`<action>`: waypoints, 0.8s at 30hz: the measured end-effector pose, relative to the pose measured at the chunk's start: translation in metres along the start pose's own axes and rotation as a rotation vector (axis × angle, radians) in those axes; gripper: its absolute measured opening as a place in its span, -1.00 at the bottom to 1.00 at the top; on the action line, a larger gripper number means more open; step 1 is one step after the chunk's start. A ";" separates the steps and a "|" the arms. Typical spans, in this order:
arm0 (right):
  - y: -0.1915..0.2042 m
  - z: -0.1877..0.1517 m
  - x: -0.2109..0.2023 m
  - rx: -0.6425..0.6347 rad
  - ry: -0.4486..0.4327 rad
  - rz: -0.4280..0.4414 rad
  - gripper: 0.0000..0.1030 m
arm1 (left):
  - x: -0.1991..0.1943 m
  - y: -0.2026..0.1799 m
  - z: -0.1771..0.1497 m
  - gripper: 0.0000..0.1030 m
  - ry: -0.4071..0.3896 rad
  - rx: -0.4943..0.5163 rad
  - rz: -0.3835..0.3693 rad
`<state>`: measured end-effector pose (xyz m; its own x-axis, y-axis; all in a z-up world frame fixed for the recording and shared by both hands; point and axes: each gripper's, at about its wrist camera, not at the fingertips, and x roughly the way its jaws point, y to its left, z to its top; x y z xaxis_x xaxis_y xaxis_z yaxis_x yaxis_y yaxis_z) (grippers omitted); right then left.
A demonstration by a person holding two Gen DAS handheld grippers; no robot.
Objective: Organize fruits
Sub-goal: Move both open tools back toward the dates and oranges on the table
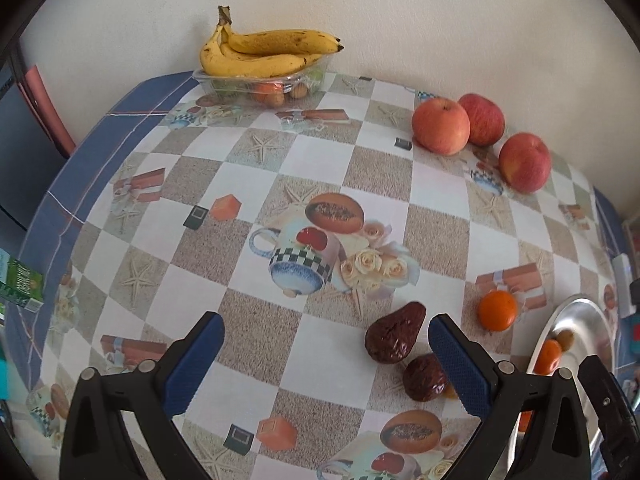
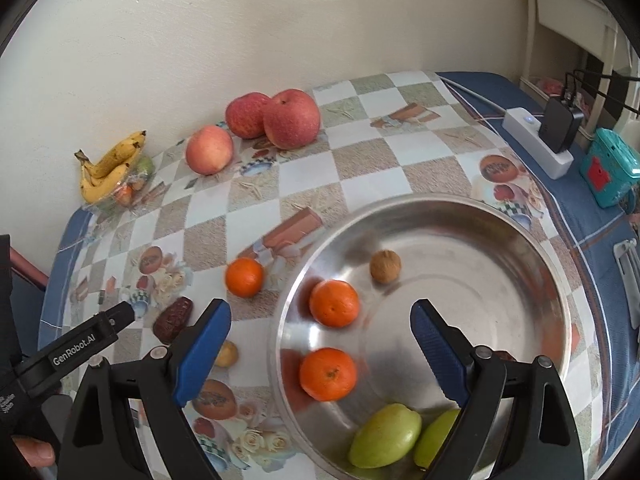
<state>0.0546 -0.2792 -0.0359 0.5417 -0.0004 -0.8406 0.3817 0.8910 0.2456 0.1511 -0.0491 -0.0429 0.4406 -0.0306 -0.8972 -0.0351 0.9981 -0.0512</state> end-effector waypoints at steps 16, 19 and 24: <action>0.058 0.042 0.017 -0.079 -0.035 0.107 0.74 | 0.009 0.021 0.035 1.00 -0.064 -0.052 -0.111; 0.063 0.044 0.029 -0.092 -0.017 0.100 0.58 | 0.015 0.019 0.033 1.00 -0.028 -0.047 -0.161; 0.067 0.037 0.052 -0.126 0.033 0.073 0.21 | 0.027 0.011 0.025 0.92 0.035 -0.037 -0.226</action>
<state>0.1363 -0.2362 -0.0452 0.5385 0.0797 -0.8388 0.2443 0.9380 0.2460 0.1848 -0.0375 -0.0573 0.4100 -0.2556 -0.8755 0.0275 0.9629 -0.2683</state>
